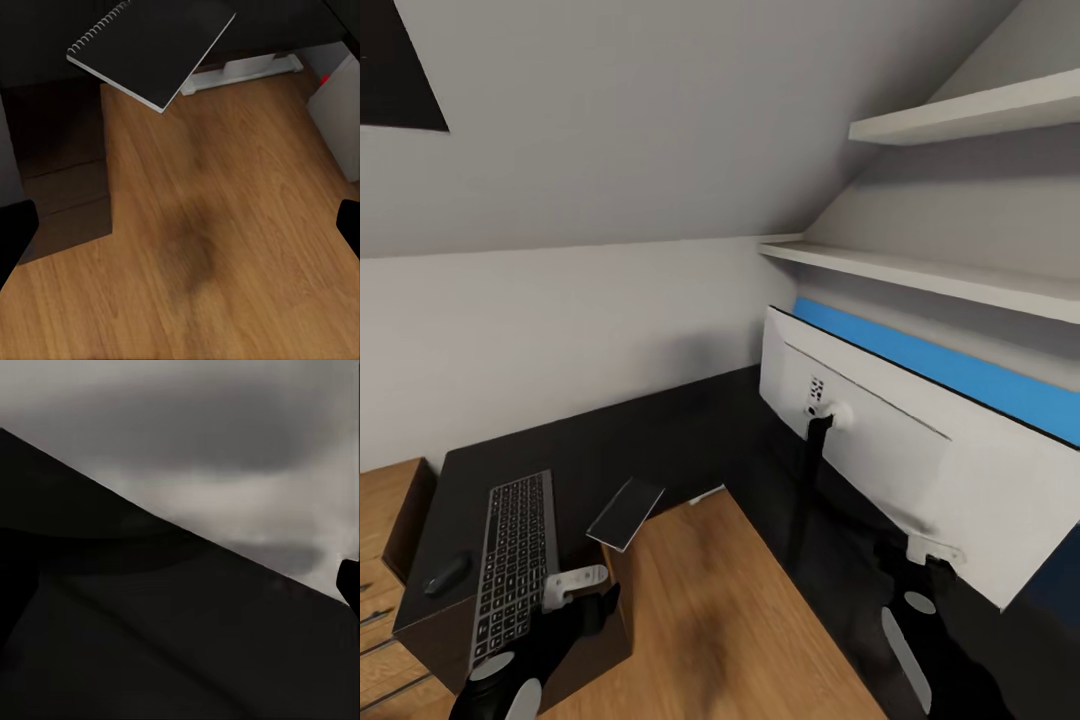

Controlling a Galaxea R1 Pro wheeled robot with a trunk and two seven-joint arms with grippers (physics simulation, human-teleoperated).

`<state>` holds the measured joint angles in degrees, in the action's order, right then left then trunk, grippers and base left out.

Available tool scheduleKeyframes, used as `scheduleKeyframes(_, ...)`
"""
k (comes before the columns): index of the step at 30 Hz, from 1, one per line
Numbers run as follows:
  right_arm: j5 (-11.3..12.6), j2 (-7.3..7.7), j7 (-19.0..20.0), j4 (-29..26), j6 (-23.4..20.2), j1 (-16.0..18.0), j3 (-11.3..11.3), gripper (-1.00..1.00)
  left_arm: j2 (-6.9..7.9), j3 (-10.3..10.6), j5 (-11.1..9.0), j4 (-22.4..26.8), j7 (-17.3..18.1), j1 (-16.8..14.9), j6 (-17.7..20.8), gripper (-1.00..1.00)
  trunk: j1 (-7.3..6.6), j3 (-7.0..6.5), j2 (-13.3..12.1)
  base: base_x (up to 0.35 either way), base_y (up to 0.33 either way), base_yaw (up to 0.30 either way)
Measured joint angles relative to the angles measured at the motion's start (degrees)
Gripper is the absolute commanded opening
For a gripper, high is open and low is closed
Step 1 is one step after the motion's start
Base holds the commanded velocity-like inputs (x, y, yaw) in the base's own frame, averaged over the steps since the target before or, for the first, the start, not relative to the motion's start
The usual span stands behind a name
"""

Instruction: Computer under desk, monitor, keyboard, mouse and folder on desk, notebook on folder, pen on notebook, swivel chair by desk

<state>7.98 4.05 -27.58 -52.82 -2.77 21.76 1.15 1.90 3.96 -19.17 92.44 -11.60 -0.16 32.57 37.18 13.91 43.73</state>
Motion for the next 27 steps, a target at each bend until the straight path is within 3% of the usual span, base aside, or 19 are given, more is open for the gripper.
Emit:
scheduleKeyframes(3,0.0,0.82,0.4,2.4,1.3,1.0,0.1,1.0,0.0,0.0,0.0,0.0,0.0,0.0,0.0,1.0,0.01,0.0,0.0,0.051,0.0,0.0)
scheduleKeyframes(4,0.2,1.96,0.5,3.6,2.0,1.5,0.1,1.0,0.01,0.0,0.0,-0.1,0.0,0.0,0.1,1.0,0.02,0.0,0.0,0.007,0.0,0.0)
scheduleKeyframes(12,0.1,3.51,0.5,4.0,3.9,1.8,0.3,1.0,0.03,0.0,0.1,-0.2,-0.1,0.0,0.0,1.0,0.01,0.0,0.0,0.098,0.0,0.0)
scheduleKeyframes(21,0.1,3.31,0.3,4.0,3.6,2.0,-0.2,1.0,0.0,0.1,0.1,-0.2,-0.1,0.0,0.1,1.0,0.02,0.0,0.0,0.009,0.0,0.0)
scheduleKeyframes(23,0.0,2.5,0.2,3.9,3.5,2.0,-0.6,1.0,-0.01,0.1,0.1,-0.2,-0.1,0.0,0.1,1.0,0.02,0.0,0.0,0.001,0.0,0.0)
scheduleKeyframes(25,-0.2,-0.59,0.1,4.0,3.5,2.0,-2.3,1.0,-0.02,0.1,0.1,-0.2,-0.1,0.0,0.1,1.0,0.02,0.0,0.0,0.0,0.0,0.0)
scheduleKeyframes(26,-0.3,-1.3,0.1,4.0,3.5,2.0,-2.7,1.0,-0.02,0.1,0.2,-0.2,-0.1,0.0,0.1,1.0,0.02,0.0,0.0,0.0,0.0,0.0)
scheduleKeyframes(27,-0.4,-3.24,0.3,4.5,3.5,2.1,-4.0,1.0,-0.01,0.1,0.2,-0.2,-0.1,0.0,0.1,1.0,0.02,0.0,0.0,0.0,0.0,0.0)
